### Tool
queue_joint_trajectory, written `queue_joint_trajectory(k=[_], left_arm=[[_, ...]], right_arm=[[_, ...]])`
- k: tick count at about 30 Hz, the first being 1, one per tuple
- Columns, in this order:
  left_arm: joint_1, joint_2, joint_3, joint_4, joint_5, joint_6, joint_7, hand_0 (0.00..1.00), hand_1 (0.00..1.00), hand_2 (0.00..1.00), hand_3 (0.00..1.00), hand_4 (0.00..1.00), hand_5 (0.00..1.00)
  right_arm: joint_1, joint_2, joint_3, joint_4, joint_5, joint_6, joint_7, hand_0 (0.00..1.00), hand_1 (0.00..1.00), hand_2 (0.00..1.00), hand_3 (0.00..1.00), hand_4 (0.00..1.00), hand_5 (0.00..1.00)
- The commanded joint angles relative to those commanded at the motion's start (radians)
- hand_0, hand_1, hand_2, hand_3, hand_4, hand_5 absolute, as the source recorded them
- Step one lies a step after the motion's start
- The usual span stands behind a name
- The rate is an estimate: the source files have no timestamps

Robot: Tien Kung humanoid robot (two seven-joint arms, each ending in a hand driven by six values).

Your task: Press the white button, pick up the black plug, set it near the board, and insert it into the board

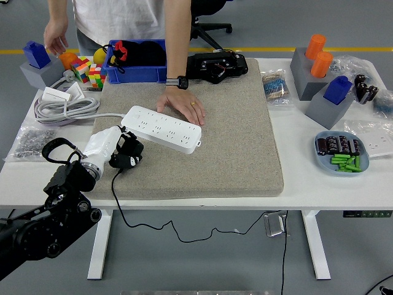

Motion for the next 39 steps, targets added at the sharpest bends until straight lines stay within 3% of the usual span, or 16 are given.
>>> queue_joint_trajectory(k=[12, 20, 29, 39], left_arm=[[-0.007, -0.003, -0.010, -0.014, -0.005, 0.018, -0.016, 0.262, 0.198, 0.227, 0.353, 0.431, 0.002], [-0.066, -0.011, -0.037, -0.032, 0.012, 0.024, -0.012, 0.280, 0.200, 0.224, 0.354, 0.454, 0.002], [-0.160, -0.050, 0.003, 0.055, -0.009, 0.040, -0.035, 0.282, 0.203, 0.224, 0.355, 0.457, 0.002], [-0.222, -0.094, 0.061, 0.170, -0.038, 0.052, -0.054, 0.293, 0.208, 0.226, 0.357, 0.461, 0.002]], right_arm=[[0.000, 0.001, -0.003, 0.000, 0.004, -0.004, 0.006, 0.766, 0.643, 0.628, 0.608, 0.664, 0.420], [-0.001, 0.000, -0.004, -0.001, 0.005, -0.005, 0.007, 0.765, 0.642, 0.626, 0.608, 0.663, 0.418], [0.000, 0.000, -0.008, -0.001, 0.010, -0.005, 0.007, 0.765, 0.641, 0.626, 0.606, 0.672, 0.423], [-0.002, 0.001, -0.015, -0.001, 0.014, -0.005, 0.007, 0.765, 0.641, 0.623, 0.606, 0.657, 0.414]])
